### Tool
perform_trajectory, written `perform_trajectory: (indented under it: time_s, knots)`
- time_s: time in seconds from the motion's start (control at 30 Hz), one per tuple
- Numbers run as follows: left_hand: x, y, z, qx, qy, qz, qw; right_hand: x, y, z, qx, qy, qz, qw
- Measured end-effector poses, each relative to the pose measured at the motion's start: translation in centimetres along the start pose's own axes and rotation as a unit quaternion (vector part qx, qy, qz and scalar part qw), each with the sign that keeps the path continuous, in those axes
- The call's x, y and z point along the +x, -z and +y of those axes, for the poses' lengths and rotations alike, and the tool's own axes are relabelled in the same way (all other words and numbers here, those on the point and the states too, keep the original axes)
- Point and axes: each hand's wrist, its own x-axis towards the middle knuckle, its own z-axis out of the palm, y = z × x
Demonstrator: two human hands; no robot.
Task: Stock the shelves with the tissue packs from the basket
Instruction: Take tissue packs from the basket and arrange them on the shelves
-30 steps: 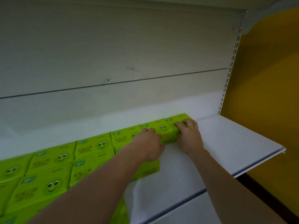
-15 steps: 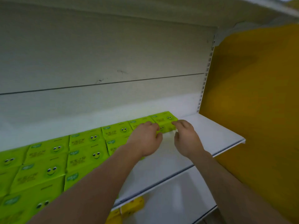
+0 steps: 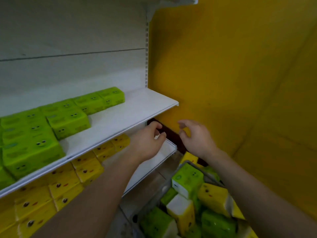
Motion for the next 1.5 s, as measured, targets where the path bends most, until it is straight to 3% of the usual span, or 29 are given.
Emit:
perform_trajectory:
  time_s: [0.2,0.37,0.47,0.57,0.77,0.9,1.0,1.07,1.17,1.3,1.4,1.5]
  knots:
    - [-3.0,-9.3,3.7,-0.001,-0.047,-0.176,0.983,-9.4,5.4,7.7,-0.055,-0.120,-0.067,0.989]
    - [-5.1,-15.8,4.5,0.089,-0.036,-0.265,0.959,-15.8,6.2,12.8,-0.102,-0.198,-0.143,0.964]
    - [-5.6,-17.9,3.3,0.148,0.041,-0.258,0.954,-17.4,4.0,13.1,-0.107,-0.187,-0.158,0.964]
    - [-5.8,-18.5,1.2,0.125,0.134,-0.243,0.953,-17.3,0.8,11.8,-0.091,-0.168,-0.178,0.965]
    - [-5.9,-20.4,-1.8,-0.051,0.240,-0.225,0.943,-14.5,-5.0,12.1,-0.097,-0.187,-0.228,0.951]
    - [-6.6,-21.4,-2.4,-0.190,0.295,-0.204,0.914,-13.5,-8.2,13.1,-0.128,-0.209,-0.252,0.936]
    - [-7.1,-22.1,-3.5,-0.273,0.328,-0.157,0.891,-13.5,-9.8,12.9,-0.134,-0.209,-0.187,0.950]
    - [-7.6,-22.3,-4.0,-0.311,0.339,-0.137,0.878,-13.5,-10.1,12.5,-0.069,-0.248,-0.117,0.959]
    - [-8.5,-22.1,-4.1,-0.359,0.347,-0.104,0.861,-13.0,-9.6,12.3,0.058,-0.313,-0.087,0.944]
    - [-9.0,-21.4,-4.0,-0.383,0.366,-0.032,0.848,-13.3,-8.5,10.9,0.146,-0.326,0.006,0.934]
    - [-8.5,-19.3,-3.4,-0.414,0.370,0.053,0.830,-12.9,-7.9,9.2,0.252,-0.303,0.086,0.915]
    - [-7.5,-15.9,-3.3,-0.492,0.387,0.094,0.774,-11.3,-7.6,6.7,0.321,-0.254,0.108,0.906]
